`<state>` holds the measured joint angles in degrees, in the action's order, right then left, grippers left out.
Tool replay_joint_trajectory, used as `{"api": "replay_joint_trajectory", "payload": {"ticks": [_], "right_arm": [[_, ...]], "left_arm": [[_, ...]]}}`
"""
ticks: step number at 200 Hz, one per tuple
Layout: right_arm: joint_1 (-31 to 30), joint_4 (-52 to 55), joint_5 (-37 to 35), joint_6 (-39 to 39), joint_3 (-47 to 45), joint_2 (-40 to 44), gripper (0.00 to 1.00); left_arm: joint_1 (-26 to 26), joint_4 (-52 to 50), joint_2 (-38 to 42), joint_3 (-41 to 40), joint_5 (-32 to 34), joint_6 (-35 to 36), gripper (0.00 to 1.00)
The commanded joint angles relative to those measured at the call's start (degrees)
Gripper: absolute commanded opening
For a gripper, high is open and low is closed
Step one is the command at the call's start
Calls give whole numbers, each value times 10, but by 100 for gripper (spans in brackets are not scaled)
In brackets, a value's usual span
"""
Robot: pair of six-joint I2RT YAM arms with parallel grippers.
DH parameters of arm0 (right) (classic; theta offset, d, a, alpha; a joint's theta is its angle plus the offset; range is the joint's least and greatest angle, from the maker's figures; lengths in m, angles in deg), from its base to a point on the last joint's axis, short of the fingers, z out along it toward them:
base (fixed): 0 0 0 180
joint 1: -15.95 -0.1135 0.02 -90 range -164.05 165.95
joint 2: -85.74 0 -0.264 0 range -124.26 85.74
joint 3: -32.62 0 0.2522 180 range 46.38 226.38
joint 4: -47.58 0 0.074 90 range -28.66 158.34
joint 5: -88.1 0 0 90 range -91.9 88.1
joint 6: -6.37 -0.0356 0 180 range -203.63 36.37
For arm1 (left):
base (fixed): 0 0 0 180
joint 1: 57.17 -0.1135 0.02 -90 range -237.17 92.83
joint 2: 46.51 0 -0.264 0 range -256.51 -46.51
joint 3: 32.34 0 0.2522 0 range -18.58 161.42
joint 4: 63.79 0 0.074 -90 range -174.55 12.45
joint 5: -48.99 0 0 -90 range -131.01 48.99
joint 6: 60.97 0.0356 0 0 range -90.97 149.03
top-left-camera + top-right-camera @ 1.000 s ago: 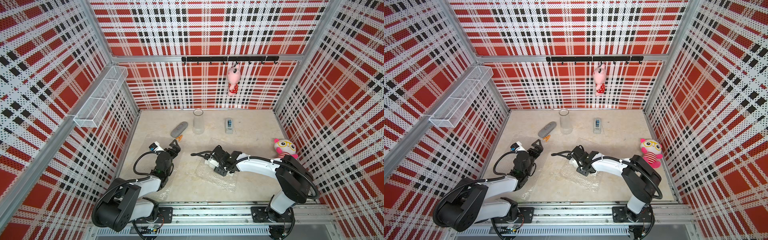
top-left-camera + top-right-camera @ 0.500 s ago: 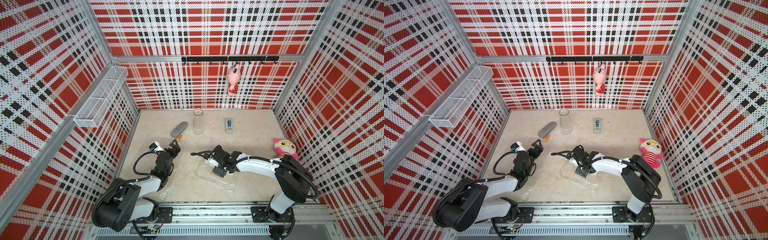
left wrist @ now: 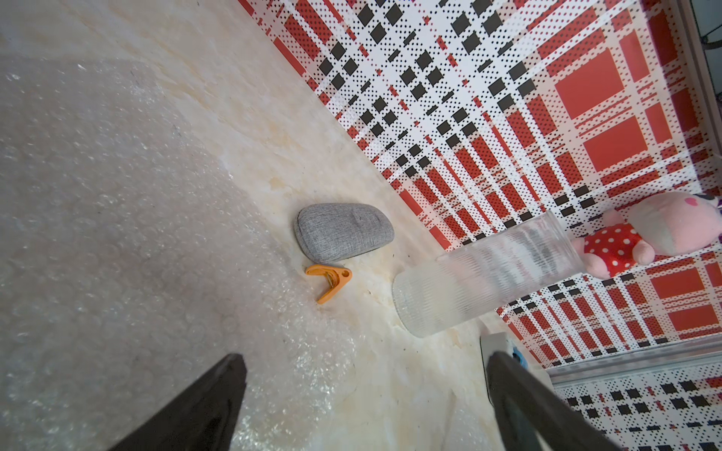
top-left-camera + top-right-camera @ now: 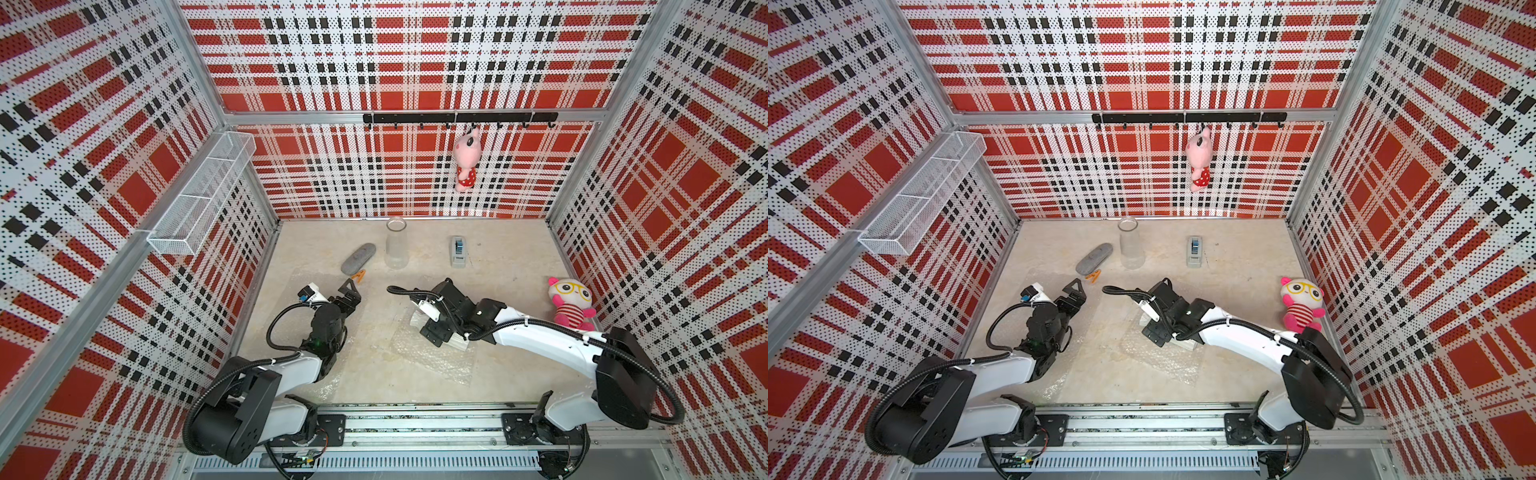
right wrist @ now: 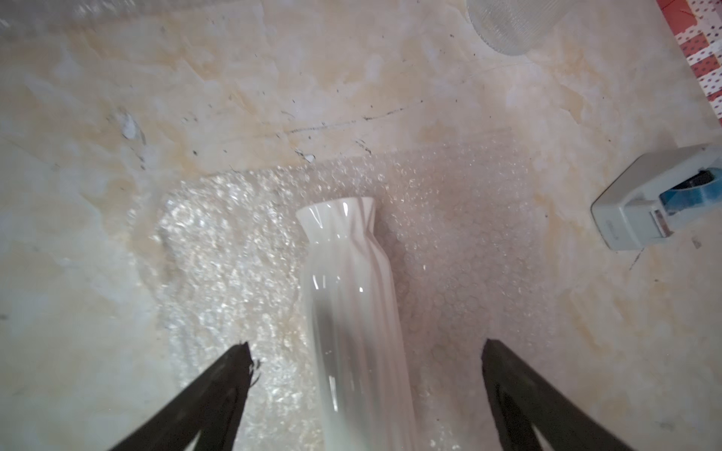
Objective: Wrap vases in bubble wrap
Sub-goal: Wrap the vase in bubble wrap.
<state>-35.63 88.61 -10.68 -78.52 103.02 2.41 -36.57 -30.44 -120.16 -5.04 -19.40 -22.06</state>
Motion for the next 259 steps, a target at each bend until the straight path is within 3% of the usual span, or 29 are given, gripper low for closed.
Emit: {"api": "replay_joint_trajectory", "payload": {"ticks": [1,20,47,166,182,213,259], "right_arm": [[-43,2,61,-34,-38,16,76],[-81,2,64,-58,-64,16,65],[-95,-9,85,-84,-93,11,60],[-107,-22,66,-69,-95,-83,54],[-107,-17,53,-70,-92,-95,46],[-109,-8,22,-70,-83,-94,18],[-109,9,-41,-65,-56,-67,0]], "left_arm": [[-5,12,11,-9,12,7,99],[-5,12,12,-9,12,7,99],[-4,12,7,-6,8,6,99],[-5,12,8,-7,8,5,99],[-5,12,10,-8,9,5,99],[-5,13,13,-9,12,6,99],[-5,13,12,-9,13,7,99]]}}
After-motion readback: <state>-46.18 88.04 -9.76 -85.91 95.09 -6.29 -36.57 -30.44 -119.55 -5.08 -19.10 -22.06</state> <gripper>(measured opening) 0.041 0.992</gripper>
